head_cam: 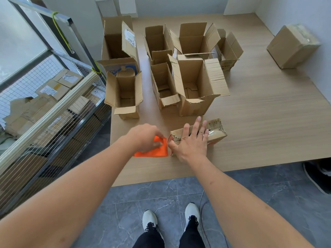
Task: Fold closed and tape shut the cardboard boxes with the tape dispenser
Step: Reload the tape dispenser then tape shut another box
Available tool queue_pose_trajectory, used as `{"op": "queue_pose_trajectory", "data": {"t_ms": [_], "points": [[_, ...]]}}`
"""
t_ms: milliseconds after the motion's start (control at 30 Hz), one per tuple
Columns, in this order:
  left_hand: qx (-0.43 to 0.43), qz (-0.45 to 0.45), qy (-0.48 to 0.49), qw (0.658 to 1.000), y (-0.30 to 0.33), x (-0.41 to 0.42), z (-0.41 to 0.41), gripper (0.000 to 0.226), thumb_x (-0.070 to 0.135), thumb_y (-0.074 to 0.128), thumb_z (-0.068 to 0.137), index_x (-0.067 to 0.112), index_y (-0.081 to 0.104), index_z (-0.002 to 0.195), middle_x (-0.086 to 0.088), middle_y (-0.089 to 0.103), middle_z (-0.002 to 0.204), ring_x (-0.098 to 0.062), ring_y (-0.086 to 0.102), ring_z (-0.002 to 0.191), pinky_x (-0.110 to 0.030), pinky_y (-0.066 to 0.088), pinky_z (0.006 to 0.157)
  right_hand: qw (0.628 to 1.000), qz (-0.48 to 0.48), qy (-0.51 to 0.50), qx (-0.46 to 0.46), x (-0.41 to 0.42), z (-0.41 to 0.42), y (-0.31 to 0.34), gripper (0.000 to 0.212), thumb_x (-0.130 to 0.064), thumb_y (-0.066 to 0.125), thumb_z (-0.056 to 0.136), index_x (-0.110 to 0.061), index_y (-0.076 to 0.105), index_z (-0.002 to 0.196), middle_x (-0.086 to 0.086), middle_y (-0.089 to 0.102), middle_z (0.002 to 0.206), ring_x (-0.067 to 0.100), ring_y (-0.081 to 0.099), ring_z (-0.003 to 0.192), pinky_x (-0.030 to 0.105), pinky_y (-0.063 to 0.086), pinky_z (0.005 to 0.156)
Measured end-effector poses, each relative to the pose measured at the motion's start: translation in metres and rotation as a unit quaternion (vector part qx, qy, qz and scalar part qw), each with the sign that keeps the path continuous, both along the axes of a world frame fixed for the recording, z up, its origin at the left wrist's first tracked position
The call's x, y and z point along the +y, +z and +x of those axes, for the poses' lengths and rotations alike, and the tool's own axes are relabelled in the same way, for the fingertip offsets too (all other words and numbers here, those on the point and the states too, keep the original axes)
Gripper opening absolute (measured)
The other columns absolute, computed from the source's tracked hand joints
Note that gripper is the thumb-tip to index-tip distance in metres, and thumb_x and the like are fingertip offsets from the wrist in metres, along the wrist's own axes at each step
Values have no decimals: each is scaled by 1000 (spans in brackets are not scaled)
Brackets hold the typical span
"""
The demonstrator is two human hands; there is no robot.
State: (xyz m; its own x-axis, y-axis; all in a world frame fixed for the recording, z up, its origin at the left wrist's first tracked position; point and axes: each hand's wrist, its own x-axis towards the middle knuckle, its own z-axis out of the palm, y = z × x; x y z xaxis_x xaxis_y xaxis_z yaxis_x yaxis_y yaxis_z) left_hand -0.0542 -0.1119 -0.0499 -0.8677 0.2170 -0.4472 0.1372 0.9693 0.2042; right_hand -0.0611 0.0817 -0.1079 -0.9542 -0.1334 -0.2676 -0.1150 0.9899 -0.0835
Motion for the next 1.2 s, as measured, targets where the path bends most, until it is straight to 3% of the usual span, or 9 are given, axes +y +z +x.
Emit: {"op": "queue_pose_trajectory", "data": {"t_ms": [100, 267, 467, 600, 700, 867, 967, 1200], "points": [[37, 10, 28, 999, -1, -19, 6, 43, 54, 58, 97, 52, 53, 139, 6, 65, 132, -24, 60, 118, -38, 52, 90, 1000, 17, -8, -15, -4, -1, 4, 107, -84, 26, 83, -15, 5, 162, 26, -36, 158, 46, -33, 146, 60, -11, 122], [135, 31, 29, 990, 0, -35, 24, 72, 58, 53, 98, 47, 17, 159, -3, 70, 105, -20, 62, 82, -32, 52, 67, 999, 29, 4, -41, -15, -1, 10, 100, -69, 51, 90, -14, 6, 161, 32, -33, 157, 54, -29, 145, 62, -9, 122], [165, 136, 35, 976, -1, -55, 45, 78, 60, 51, 96, 27, 23, 161, -5, 65, 131, -27, 64, 109, -41, 54, 88, 997, -13, 71, -26, 8, -4, 22, 106, -68, 71, 80, -19, 19, 158, 21, -15, 167, 46, -13, 153, 54, 1, 127], [180, 173, 0, 968, 0, -62, 53, 69, 51, 52, 100, 32, 24, 160, -3, 63, 129, -24, 63, 106, -40, 53, 90, 999, 23, 27, 39, 26, 9, 23, 120, -73, 72, 75, -20, 8, 161, 24, -13, 166, 42, -7, 155, 51, 0, 127], [184, 197, -26, 963, 3, -57, 57, 67, 37, 55, 103, 35, 22, 161, -4, 61, 123, -22, 59, 99, -41, 53, 86, 1000, 12, -16, 19, 37, 21, 19, 110, -61, 62, 92, -18, -11, 162, 27, -10, 166, 45, -5, 155, 53, 8, 127], [218, 197, -77, 953, 15, -38, 57, 67, 19, 60, 101, 32, 28, 159, -7, 55, 117, -24, 54, 93, -44, 50, 82, 996, 0, 84, -20, 55, 30, 11, 95, -44, 45, 105, -16, -30, 155, 21, -30, 163, 39, -24, 152, 52, -2, 127], [277, 176, -104, 939, 19, -26, 58, 70, 11, 63, 96, 31, 32, 157, -4, 51, 107, -22, 48, 88, -42, 48, 81, 982, -25, 184, -43, 68, 25, 8, 95, -37, 50, 104, -19, -27, 157, 14, -33, 163, 33, -30, 151, 49, -2, 127], [350, 102, -127, 923, 16, 5, 68, 74, 10, 58, 99, 39, 25, 158, -7, 48, 107, -26, 51, 93, -48, 47, 91, 949, -94, 298, -47, 104, -4, 12, 101, -16, 72, 92, -25, 1, 163, 0, -17, 170, 21, -17, 156, 45, 3, 128]]}}
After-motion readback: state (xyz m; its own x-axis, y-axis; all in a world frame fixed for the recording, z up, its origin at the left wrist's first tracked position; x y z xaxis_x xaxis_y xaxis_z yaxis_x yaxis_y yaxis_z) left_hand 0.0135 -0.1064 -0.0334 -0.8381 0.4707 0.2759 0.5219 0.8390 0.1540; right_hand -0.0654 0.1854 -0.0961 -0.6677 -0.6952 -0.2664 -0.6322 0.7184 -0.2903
